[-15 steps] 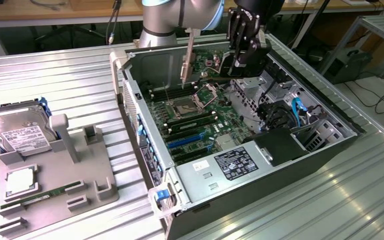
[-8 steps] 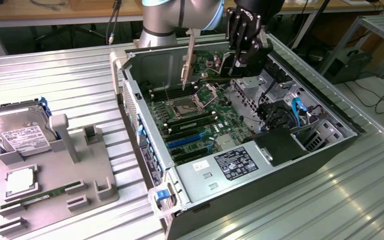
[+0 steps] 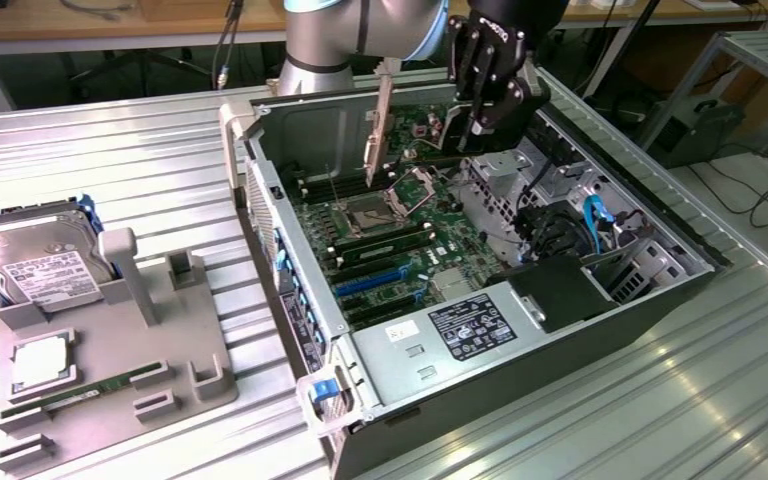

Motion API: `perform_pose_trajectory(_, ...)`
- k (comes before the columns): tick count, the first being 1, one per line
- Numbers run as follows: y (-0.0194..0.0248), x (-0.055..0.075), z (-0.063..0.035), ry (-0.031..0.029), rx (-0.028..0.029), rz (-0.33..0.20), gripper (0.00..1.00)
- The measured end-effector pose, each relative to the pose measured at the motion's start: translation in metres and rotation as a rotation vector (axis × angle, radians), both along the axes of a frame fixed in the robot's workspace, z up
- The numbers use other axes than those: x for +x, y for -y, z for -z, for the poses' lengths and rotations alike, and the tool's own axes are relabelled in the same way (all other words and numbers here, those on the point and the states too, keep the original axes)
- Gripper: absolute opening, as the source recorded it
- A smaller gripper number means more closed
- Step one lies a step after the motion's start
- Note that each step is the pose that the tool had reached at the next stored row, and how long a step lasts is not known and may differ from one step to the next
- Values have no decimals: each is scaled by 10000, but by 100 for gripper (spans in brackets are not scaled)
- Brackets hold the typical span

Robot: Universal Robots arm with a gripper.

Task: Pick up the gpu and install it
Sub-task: 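Insert the gpu into the slot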

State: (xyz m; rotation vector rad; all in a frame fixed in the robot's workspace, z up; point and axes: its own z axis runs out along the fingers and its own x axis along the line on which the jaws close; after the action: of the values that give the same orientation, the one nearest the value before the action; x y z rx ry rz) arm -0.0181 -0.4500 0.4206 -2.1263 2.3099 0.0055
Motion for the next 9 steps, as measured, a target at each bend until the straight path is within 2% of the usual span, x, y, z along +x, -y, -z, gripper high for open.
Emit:
perform_pose_trajectory(4,0,-8,15,0,1,-384,28)
perform_pose_trajectory(6,-22,-9,27,-1,-5,-562,28)
perform_pose_trajectory(9,-57,-9,43,-2,-42,-703,28)
